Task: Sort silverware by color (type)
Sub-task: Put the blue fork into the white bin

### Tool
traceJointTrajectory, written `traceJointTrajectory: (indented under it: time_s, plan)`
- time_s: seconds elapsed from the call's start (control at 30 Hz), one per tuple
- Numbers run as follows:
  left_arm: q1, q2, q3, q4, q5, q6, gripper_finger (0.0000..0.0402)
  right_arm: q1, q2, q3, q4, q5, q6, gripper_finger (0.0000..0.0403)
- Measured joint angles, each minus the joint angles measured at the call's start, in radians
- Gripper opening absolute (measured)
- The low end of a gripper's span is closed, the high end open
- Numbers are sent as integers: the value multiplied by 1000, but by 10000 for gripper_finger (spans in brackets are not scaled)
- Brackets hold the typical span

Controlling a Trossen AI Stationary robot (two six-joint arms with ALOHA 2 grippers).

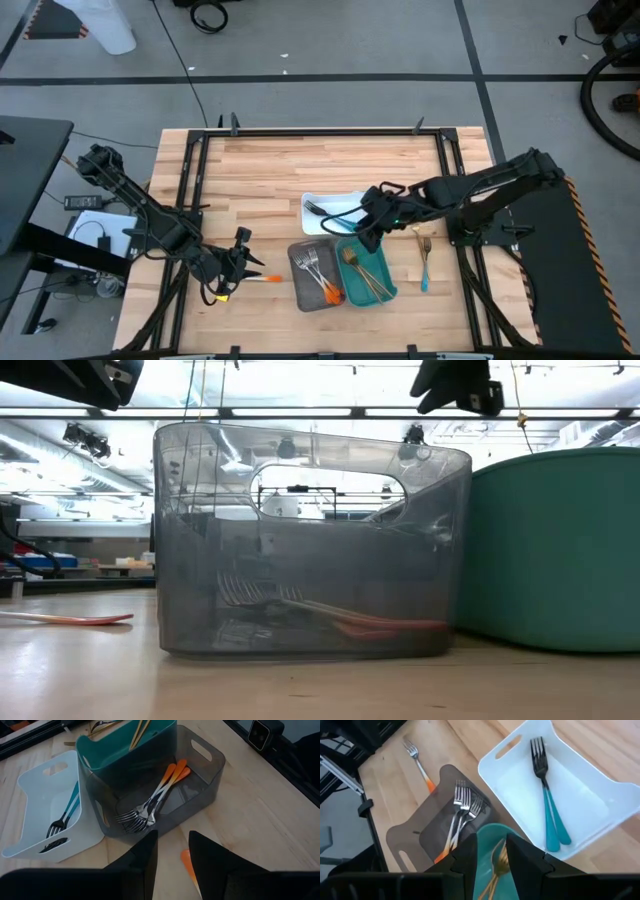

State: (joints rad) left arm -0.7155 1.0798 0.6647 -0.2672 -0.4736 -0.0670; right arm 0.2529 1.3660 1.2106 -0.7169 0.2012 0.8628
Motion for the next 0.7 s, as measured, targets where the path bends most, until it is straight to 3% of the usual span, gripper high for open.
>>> traceJointTrajectory:
  time_s: [0.7]
  plan:
    - [0, 0, 0, 0, 0, -1, 118, 7, -158, 0, -240, -29, 78, 115]
